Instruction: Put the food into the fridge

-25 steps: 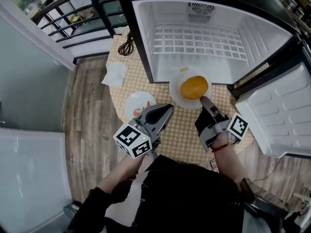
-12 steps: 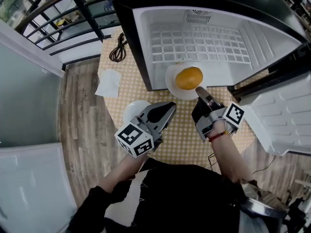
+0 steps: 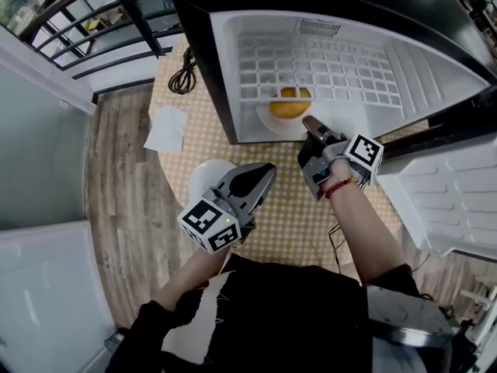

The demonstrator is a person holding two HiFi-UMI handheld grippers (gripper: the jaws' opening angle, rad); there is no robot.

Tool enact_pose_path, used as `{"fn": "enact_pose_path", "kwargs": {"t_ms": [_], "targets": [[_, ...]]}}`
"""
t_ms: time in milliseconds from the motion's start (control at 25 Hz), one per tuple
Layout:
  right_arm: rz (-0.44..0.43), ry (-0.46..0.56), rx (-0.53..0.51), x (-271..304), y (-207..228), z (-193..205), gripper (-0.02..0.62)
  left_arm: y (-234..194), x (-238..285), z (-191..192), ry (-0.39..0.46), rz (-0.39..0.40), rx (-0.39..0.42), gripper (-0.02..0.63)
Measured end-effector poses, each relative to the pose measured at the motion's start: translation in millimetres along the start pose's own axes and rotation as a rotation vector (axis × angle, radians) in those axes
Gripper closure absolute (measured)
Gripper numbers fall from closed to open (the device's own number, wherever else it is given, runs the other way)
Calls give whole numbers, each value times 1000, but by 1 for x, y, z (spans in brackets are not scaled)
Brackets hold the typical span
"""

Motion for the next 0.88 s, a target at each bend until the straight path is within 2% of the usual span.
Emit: {"fn": "enact_pose_path", "kwargs": {"t_ms": [240,560,880], "targets": [[60,-54,-76,22,7,-8,574,-5,1,6,-13,-16,-10,592],[88,-101,-165,37,10,-13,574,-10,3,10,-18,-24,-25,592],[115,-115,-194,41,15,-14,574,-9,8,15,-26,-19,-38,594]]}}
Point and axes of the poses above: the fingertips, and each gripper's own axes: x forward along the fingers, y to its right, z out of its underside, the point moved 4 cm from there along -x, backward along the fingers, and after that the axes turned 13 degrees about -z, right-handed, at the moved point
